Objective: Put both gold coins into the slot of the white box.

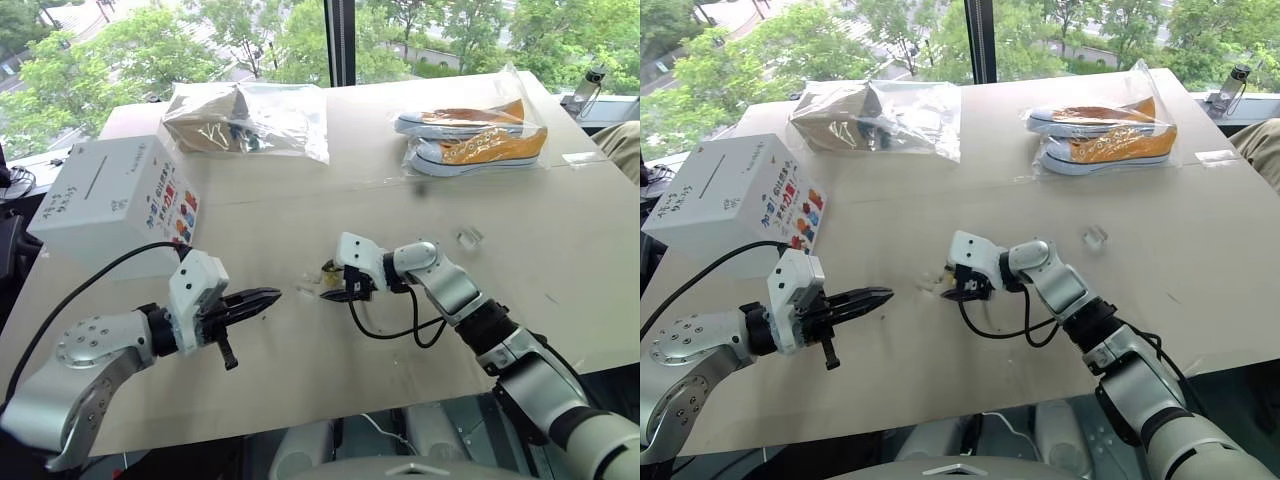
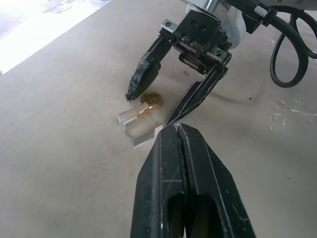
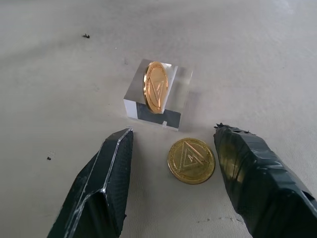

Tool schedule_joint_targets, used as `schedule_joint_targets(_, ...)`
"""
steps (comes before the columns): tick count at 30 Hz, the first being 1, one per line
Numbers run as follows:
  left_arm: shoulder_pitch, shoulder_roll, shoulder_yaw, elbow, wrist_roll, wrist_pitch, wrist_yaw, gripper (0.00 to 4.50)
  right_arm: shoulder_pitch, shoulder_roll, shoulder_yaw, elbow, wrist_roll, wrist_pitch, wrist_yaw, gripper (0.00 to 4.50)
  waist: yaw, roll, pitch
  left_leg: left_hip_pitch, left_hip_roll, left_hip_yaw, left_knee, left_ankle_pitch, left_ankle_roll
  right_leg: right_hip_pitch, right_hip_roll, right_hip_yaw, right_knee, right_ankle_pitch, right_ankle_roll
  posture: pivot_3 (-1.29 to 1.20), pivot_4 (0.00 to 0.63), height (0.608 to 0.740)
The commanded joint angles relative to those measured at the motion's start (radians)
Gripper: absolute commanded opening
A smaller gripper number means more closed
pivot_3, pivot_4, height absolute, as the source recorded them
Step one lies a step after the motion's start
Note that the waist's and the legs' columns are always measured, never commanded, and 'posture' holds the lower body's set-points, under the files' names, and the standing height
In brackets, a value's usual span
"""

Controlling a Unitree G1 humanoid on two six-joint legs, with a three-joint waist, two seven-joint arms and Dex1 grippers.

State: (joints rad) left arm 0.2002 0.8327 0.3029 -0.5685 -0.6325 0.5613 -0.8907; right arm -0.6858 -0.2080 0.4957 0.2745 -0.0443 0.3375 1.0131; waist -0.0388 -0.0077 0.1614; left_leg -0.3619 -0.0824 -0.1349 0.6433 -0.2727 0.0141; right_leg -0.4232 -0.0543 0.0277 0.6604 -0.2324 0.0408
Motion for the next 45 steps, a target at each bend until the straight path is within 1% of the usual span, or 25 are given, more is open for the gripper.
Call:
schedule_joint_targets(1,-0.005,0.001,0.018,-0.031,-0.02,-0.001,0.0,0.0,0.002,-0.025,0.004,0.005,-0.023,0.019,-0.004,2.82,0.004,0.0,0.0,0.0,0.0,0.0,0.0,0.0,0.0,0.001,0.0,0.0,0.0,0.0,0.0,0.0,0.15,0.74)
schedule_joint_targets(10,-0.009,0.001,0.017,-0.03,-0.021,-0.002,-0.002,0.0,-0.007,-0.027,-0.006,0.024,-0.028,0.021,-0.02,2.82,0.004,0.0,0.0,0.0,0.0,-0.001,0.001,0.0,0.0,0.001,0.0,0.0,-0.001,0.0,0.0,0.0,0.15,0.74)
schedule_joint_targets(13,-0.008,0.001,0.018,-0.028,-0.021,-0.003,-0.004,0.0,-0.006,-0.033,-0.008,0.026,-0.028,0.021,-0.02,1.99,0.004,0.0,0.0,0.0,0.0,-0.001,0.001,0.0,-0.001,0.001,0.0,0.0,-0.001,0.0,0.0,0.0,0.15,0.74)
schedule_joint_targets(14,-0.008,0.001,0.018,-0.028,-0.021,-0.003,-0.005,0.0,-0.007,-0.037,-0.009,0.027,-0.028,0.021,-0.02,1.56,0.004,0.0,0.0,0.0,0.0,-0.001,0.001,0.0,-0.001,0.001,0.0,0.0,-0.001,0.0,0.0,0.0,0.15,0.74)
schedule_joint_targets(17,-0.011,0.003,0.018,-0.024,-0.021,-0.004,-0.008,0.0,-0.007,-0.047,-0.009,0.029,-0.025,0.024,-0.02,0.07,0.003,0.0,0.0,0.0,0.0,-0.001,0.001,0.0,-0.001,0.001,0.0,0.0,-0.001,0.0,0.0,0.0,0.15,0.74)
schedule_joint_targets(18,-0.012,0.003,0.017,-0.024,-0.021,-0.004,-0.008,0.0,-0.006,-0.049,-0.009,0.029,-0.025,0.024,-0.019,0.01,0.004,0.0,0.0,0.0,0.0,-0.001,0.001,0.0,-0.001,0.001,0.0,0.0,-0.001,0.0,0.0,0.0,0.15,0.74)
schedule_joint_targets(26,-0.015,0.006,0.016,-0.021,-0.018,-0.003,-0.016,0.0,0.014,-0.059,-0.017,0.008,-0.012,0.036,-0.024,0.01,0.005,0.0,0.0,0.0,0.0,-0.001,0.001,0.001,-0.001,0.001,0.0,-0.001,-0.002,0.0,0.0,0.0,0.15,0.74)
schedule_joint_targets(28,-0.015,0.006,0.016,-0.021,-0.019,-0.002,-0.017,0.0,0.013,-0.071,-0.018,0.004,-0.001,0.035,0.0,0.01,0.007,0.0,0.0,0.0,0.0,-0.001,0.001,0.001,-0.001,0.001,0.0,-0.001,-0.002,0.0,0.0,0.0,0.15,0.74)
schedule_joint_targets(30,-0.015,0.005,0.018,-0.021,-0.019,-0.001,-0.017,0.0,0.015,-0.073,-0.026,0.003,0.007,0.03,-0.005,0.62,0.008,0.0,0.0,-0.001,0.0,-0.001,0.001,0.0,-0.001,0.001,-0.001,-0.001,-0.002,0.0,0.0,0.0,0.15,0.74)
schedule_joint_targets(31,-0.014,0.005,0.017,-0.021,-0.019,-0.001,-0.017,0.0,0.017,-0.072,-0.031,0.0,0.011,0.029,-0.01,0.76,0.009,0.0,0.0,0.0,0.0,-0.001,0.001,0.0,-0.001,0.002,-0.001,-0.001,-0.002,0.0,0.0,0.0,0.15,0.74)
schedule_joint_targets(32,-0.014,0.005,0.017,-0.021,-0.018,-0.001,-0.017,0.0,0.019,-0.071,-0.034,-0.004,0.014,0.03,-0.011,1.17,0.009,0.0,0.0,0.0,0.0,-0.001,0.001,0.0,-0.001,0.002,-0.001,-0.001,-0.002,0.0,0.0,0.0,0.15,0.74)
schedule_joint_targets(33,-0.014,0.005,0.015,-0.02,-0.018,-0.001,-0.017,0.0,0.023,-0.064,-0.042,-0.012,0.024,0.033,-0.013,1.84,0.008,0.0,0.0,-0.001,0.0,-0.001,0.001,0.0,-0.001,0.002,-0.001,-0.001,-0.002,0.0,0.0,0.0,0.15,0.74)
schedule_joint_targets(34,-0.015,0.004,0.014,-0.019,-0.018,-0.001,-0.017,0.0,0.026,-0.056,-0.049,-0.019,0.033,0.032,-0.013,2.16,0.008,0.0,0.0,-0.001,0.0,-0.001,0.001,0.0,-0.001,0.002,-0.001,-0.001,-0.002,0.0,0.0,0.0,0.15,0.74)
schedule_joint_targets(39,-0.016,0.001,0.012,-0.015,-0.016,-0.005,-0.016,0.0,0.028,-0.033,-0.051,-0.03,0.045,0.031,-0.018,2.16,0.001,0.0,0.0,-0.001,0.0,-0.002,0.0,0.001,-0.001,0.001,0.0,-0.001,-0.002,0.0,0.0,0.0,0.15,0.74)
schedule_joint_targets(45,-0.007,-0.001,0.019,-0.007,-0.013,-0.012,-0.023,0.0,0.046,-0.037,-0.032,-0.077,0.079,0.05,0.043,2.16,0.0,0.0,0.0,-0.001,0.0,-0.001,0.0,0.001,-0.001,0.001,0.0,-0.001,-0.003,0.0,0.0,0.0,0.15,0.74)
